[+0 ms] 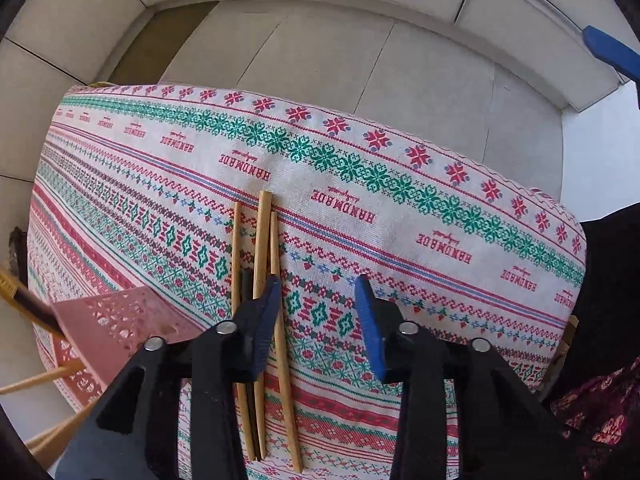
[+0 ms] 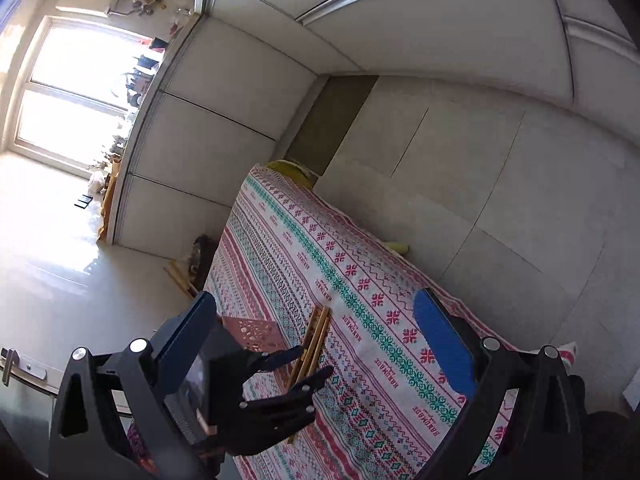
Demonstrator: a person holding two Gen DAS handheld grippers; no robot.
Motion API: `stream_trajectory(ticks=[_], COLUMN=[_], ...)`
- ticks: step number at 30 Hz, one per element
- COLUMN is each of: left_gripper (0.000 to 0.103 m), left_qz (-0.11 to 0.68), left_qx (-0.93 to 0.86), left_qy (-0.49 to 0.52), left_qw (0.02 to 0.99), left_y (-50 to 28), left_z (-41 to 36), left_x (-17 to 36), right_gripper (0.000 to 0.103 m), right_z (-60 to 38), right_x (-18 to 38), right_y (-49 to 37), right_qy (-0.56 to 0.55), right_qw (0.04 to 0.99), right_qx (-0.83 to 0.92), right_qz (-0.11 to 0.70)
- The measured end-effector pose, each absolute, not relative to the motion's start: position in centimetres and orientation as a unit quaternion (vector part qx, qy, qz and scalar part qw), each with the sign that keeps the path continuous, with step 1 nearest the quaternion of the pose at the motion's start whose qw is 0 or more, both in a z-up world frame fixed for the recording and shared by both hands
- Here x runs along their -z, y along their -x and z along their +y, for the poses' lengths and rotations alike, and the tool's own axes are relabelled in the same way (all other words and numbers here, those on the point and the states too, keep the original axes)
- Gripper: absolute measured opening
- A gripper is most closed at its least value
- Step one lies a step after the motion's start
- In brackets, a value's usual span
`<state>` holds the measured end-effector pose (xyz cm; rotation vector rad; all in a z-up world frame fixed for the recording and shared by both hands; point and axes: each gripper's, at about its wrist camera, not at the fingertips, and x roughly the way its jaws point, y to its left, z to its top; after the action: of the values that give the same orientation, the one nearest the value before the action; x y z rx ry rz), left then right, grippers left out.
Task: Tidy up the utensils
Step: 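Lower the left tool to the remaining chopsticks and close on one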
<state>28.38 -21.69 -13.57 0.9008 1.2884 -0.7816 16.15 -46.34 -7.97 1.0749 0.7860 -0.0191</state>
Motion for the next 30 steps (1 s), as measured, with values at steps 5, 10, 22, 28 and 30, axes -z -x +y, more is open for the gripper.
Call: stream_trajectory(ticks=[5,10,22,28,30], left_gripper=[0.027,0.026,0.025,0.024,0.009], left_qz=[0.580,0.592,0.598,0.630,0.630], left_qx=[0.337,0.337,0.327,0.322,0.311], left_qy=[-0.394,-0.381,-0.374,-0.330,-0.317], left_qw=[0.629,0.625,0.629,0.625,0.637], left_y=[-29.8,-30.9,-31.9,-33.3,-32.8], left_z=[-21.9,-21.4,-20.6,-18.9,-18.5], left_x=[15.4,16.2,15.5,16.5,16.6], right_gripper=[0.096,0.096,0.096,0.096,0.096], right_z=[-46.6,-47.1,-47.1,-46.9,-46.8], right_x=[8.3,8.8,9.5,9.7,10.0], right_y=[-16.1,-16.2,-16.6,-16.9,-17.3], right_qy=[-0.503,-0.507,-0.506,-0.500,-0.493], right_qw=[0.783,0.777,0.772,0.772,0.770], right_qx=[0.004,0.007,0.008,0.015,0.018], right_qz=[0.366,0.373,0.385,0.392,0.404])
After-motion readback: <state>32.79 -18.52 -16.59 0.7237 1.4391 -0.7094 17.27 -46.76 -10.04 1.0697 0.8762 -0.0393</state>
